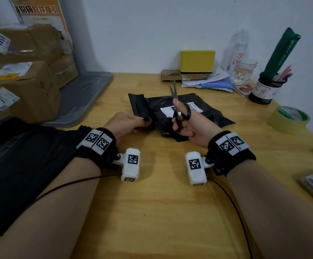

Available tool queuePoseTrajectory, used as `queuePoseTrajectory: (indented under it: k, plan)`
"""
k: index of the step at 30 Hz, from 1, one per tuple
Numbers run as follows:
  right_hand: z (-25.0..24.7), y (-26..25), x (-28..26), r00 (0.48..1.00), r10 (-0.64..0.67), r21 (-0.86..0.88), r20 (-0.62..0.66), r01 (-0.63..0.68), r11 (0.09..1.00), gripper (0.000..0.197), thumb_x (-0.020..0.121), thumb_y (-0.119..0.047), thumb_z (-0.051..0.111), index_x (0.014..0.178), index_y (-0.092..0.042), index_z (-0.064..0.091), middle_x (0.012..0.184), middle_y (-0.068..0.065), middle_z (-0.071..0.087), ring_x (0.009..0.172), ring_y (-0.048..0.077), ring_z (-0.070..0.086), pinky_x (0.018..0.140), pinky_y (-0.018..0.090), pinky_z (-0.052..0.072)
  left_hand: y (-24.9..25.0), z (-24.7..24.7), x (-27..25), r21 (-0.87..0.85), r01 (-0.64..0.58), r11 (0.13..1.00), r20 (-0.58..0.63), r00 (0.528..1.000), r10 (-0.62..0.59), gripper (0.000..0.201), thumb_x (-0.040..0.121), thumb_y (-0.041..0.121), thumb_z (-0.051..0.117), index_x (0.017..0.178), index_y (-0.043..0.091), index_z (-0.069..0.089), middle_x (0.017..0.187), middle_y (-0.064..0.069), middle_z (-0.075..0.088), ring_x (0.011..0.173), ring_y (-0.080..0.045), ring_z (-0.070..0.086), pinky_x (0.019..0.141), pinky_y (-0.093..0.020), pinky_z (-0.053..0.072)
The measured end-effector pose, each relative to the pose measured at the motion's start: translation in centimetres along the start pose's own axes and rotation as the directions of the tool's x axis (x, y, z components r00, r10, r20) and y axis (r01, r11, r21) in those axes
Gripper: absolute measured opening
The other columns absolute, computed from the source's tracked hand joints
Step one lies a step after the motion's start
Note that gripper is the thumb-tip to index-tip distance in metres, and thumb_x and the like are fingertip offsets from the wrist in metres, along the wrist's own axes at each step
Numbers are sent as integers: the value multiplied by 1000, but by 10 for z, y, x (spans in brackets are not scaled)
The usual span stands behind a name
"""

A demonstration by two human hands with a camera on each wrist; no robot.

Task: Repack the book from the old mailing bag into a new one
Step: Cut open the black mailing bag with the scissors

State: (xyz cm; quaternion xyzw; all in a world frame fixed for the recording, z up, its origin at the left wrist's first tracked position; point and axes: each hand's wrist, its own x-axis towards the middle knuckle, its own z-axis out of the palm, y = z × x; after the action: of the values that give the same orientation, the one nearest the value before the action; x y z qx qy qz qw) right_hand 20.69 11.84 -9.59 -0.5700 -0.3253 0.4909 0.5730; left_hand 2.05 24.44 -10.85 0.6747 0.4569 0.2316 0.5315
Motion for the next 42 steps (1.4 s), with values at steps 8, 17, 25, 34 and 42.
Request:
queuePoseTrajectory:
  k: [8, 17, 25, 34, 42]
  plan:
    - [-6, 1, 2, 998, 61, 71, 32, -63, 996, 48, 90, -59, 67, 111, -18, 54, 76, 6, 56, 50, 10, 51, 32, 17, 29, 3, -2, 2, -337, 85, 938, -80, 990, -118, 32, 90, 14, 71, 115, -6, 63, 108, -20, 72, 77, -21, 71, 63, -25, 60]
    - [-7, 2, 6, 998, 46, 56, 36, -48, 997, 50, 90, -57, 67, 120, -19, 55, 81, 6, 57, 56, 11, 53, 34, 17, 28, 10, -2, -5, -252, 131, 959, -8, 990, -138, 31, 95, 0, 37, 103, 10, 65, 93, -11, 63, 66, -23, 67, 49, -24, 57]
    - [-9, 3, 7, 996, 79, 84, 42, -83, 993, 56, 89, -58, 69, 122, -17, 50, 77, 6, 58, 55, 11, 55, 31, 16, 28, 5, -7, -3, -250, 78, 965, 77, 995, -60, 30, 93, 10, 66, 123, 13, 65, 100, -1, 77, 88, -18, 75, 62, -24, 60]
    - [-9, -5, 0, 990, 61, 28, 130, -65, 998, 67, 86, -66, 65, 130, -18, 49, 81, 6, 61, 62, 14, 55, 43, 19, 33, 1, -2, 4, -399, 82, 913, -68, 991, -118, 34, 90, 16, 72, 116, -4, 62, 110, -18, 71, 85, -22, 74, 58, -24, 59]
    - [-12, -29, -26, 883, 343, -348, 321, -227, 910, 85, 70, -88, 52, 104, -10, 61, 91, 9, 68, 57, 16, 40, 52, 26, 28, 3, 2, 10, -418, 75, 905, -160, 975, -155, 33, 89, 8, 72, 115, -4, 55, 110, -22, 68, 65, -21, 69, 50, -25, 58]
